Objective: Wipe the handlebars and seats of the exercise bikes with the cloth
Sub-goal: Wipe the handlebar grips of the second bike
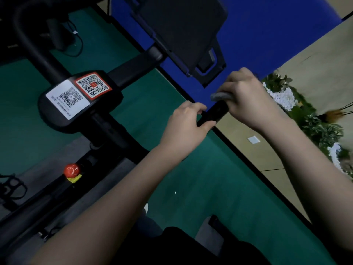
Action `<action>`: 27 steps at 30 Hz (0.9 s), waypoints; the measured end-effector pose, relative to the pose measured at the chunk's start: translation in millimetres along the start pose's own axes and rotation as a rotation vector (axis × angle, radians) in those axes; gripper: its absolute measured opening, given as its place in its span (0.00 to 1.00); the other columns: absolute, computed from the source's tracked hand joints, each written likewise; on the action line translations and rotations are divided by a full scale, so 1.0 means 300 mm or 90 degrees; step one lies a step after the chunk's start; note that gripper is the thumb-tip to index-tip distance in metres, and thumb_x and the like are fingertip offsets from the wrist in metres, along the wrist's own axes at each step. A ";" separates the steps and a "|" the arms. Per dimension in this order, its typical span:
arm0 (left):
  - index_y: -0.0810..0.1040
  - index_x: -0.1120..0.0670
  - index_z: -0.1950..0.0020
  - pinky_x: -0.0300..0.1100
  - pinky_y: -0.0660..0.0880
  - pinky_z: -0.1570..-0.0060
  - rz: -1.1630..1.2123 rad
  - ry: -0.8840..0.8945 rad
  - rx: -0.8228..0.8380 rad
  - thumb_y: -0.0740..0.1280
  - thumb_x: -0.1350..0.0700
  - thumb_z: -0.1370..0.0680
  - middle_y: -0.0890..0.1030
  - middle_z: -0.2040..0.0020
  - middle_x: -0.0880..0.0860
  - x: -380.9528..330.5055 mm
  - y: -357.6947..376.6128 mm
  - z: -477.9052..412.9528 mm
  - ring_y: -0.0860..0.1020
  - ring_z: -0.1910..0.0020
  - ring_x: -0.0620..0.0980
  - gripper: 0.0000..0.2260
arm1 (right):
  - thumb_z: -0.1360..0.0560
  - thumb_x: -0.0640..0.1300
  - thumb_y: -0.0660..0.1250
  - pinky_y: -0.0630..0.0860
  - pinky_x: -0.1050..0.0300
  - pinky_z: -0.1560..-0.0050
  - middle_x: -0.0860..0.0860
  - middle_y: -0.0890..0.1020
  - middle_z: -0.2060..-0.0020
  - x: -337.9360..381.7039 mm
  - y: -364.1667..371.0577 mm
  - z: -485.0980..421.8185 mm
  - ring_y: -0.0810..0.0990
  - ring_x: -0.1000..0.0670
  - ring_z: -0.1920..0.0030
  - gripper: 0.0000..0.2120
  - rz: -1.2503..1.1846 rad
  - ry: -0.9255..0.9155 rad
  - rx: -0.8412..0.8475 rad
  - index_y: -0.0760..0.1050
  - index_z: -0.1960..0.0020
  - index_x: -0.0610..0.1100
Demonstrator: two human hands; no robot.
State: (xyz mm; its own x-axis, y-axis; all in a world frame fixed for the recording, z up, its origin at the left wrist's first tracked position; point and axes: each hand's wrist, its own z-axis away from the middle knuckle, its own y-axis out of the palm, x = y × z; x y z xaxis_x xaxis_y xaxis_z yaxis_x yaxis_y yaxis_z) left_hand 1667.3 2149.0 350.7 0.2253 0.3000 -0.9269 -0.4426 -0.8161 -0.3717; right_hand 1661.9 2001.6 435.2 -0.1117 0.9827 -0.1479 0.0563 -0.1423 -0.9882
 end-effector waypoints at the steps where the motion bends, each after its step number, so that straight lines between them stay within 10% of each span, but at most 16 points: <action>1: 0.77 0.53 0.37 0.41 0.72 0.44 -0.006 0.003 0.010 0.71 0.48 0.26 0.77 0.44 0.50 -0.003 0.001 -0.008 0.76 0.48 0.48 0.19 | 0.22 0.40 0.64 0.66 0.51 0.56 0.40 0.78 0.57 -0.020 0.000 0.001 0.71 0.38 0.51 0.09 -0.002 0.017 -0.036 0.83 0.51 0.39; 16: 0.74 0.54 0.34 0.49 0.73 0.42 -0.085 0.049 0.025 0.70 0.51 0.24 0.76 0.41 0.52 -0.083 0.075 -0.117 0.76 0.45 0.53 0.20 | 0.23 0.38 0.65 0.60 0.66 0.54 0.41 0.79 0.57 -0.098 0.037 0.023 0.73 0.39 0.52 0.08 -0.163 0.194 -0.370 0.82 0.50 0.38; 23: 0.74 0.52 0.34 0.45 0.73 0.45 -0.089 0.063 0.000 0.70 0.53 0.24 0.77 0.44 0.50 -0.077 0.089 -0.123 0.76 0.48 0.49 0.19 | 0.24 0.42 0.67 0.63 0.71 0.55 0.48 0.80 0.57 -0.149 0.034 -0.002 0.74 0.49 0.52 0.07 -0.280 0.235 -0.346 0.83 0.52 0.41; 27: 0.74 0.51 0.34 0.42 0.73 0.45 -0.082 0.062 -0.010 0.70 0.53 0.24 0.77 0.44 0.48 -0.074 0.093 -0.121 0.75 0.48 0.47 0.19 | 0.25 0.41 0.68 0.72 0.61 0.61 0.50 0.79 0.64 -0.244 0.024 -0.057 0.77 0.53 0.65 0.05 -0.602 0.384 -0.233 0.81 0.57 0.42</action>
State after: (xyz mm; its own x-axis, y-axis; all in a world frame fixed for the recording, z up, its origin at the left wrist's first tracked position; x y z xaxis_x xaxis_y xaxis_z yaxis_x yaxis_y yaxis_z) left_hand 1681.6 2101.6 362.7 0.3627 0.3540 -0.8620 -0.3912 -0.7818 -0.4856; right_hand 1687.4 1930.8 439.7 0.2196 0.5901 0.7769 0.4947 0.6190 -0.6100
